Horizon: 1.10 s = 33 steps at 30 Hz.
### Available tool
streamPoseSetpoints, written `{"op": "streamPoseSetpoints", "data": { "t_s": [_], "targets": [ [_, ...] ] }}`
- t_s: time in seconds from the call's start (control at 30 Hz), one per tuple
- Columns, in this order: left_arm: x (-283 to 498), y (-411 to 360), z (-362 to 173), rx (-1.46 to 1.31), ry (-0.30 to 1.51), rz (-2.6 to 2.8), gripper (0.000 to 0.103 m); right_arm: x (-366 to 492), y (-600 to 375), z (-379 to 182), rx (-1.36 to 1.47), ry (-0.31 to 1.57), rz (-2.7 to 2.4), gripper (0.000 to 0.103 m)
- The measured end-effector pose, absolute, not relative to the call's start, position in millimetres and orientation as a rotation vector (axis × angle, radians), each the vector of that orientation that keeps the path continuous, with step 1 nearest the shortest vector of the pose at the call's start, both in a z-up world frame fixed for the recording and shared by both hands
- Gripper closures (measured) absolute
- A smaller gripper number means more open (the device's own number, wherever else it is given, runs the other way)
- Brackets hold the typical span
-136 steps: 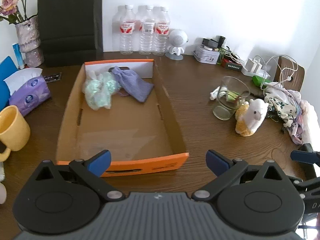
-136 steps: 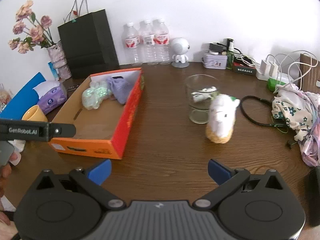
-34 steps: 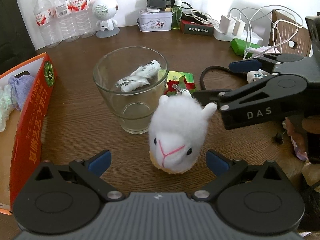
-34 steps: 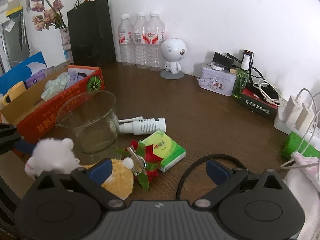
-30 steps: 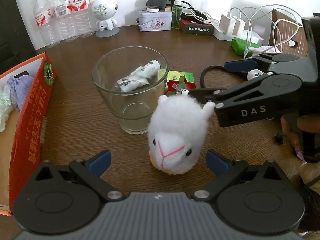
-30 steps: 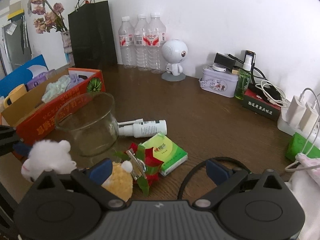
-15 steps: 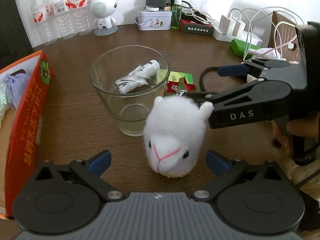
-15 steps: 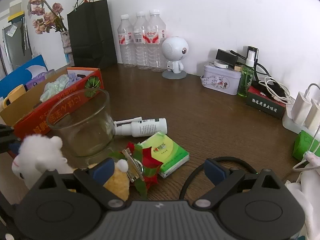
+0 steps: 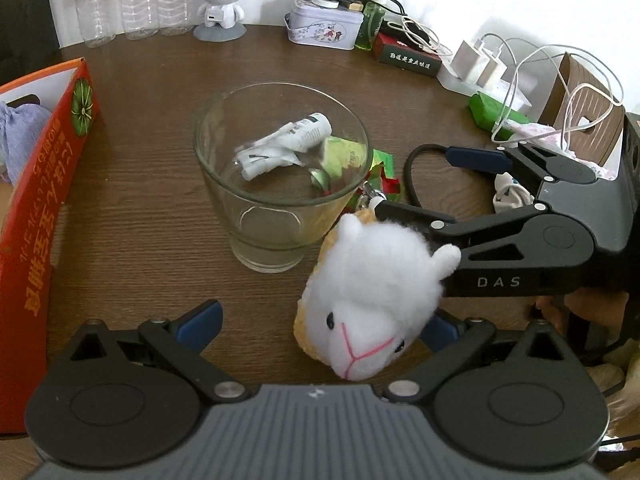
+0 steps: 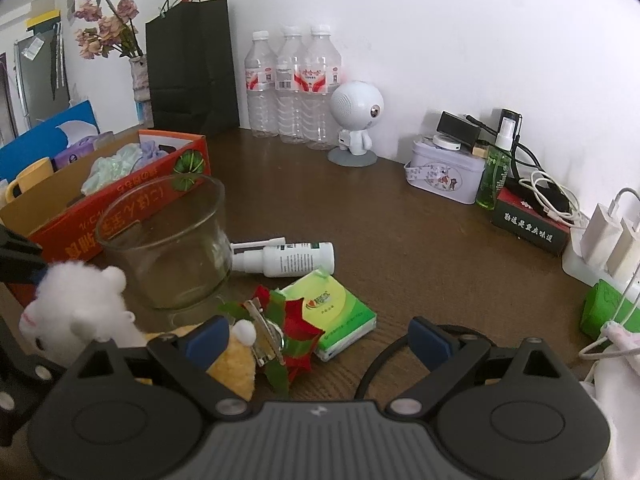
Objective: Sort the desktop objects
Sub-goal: 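Lower the left tool around the alpaca while the right tool reaches toward the red rose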
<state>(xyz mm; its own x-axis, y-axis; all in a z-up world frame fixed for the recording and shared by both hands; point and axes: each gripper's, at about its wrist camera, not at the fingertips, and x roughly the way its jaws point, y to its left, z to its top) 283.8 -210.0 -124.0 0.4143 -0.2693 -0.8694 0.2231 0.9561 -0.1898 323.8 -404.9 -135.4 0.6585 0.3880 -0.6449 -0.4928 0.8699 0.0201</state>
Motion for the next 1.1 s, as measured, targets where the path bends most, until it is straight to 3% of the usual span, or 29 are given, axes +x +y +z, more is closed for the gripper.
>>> {"op": "streamPoseSetpoints", "data": {
  "t_s": [0.4,0.7,1.1],
  "targets": [
    [288.4,-212.1,-128.6,-0.061,1.116,-0.326,0.006,330.9,-404.6,-138.0,-0.159,0.676,0.505,0.008],
    [289.0,-217.3,-131.3,-0.058,1.115,-0.354,0.019,341.3,-409.2,-141.0,-0.078,0.710,0.559,0.022],
    [290.4,-218.0,-132.6,-0.074,1.120,-0.360,0.022,338.7,-411.1,-144.0,-0.015,0.717,0.595,0.038]
  ]
}}
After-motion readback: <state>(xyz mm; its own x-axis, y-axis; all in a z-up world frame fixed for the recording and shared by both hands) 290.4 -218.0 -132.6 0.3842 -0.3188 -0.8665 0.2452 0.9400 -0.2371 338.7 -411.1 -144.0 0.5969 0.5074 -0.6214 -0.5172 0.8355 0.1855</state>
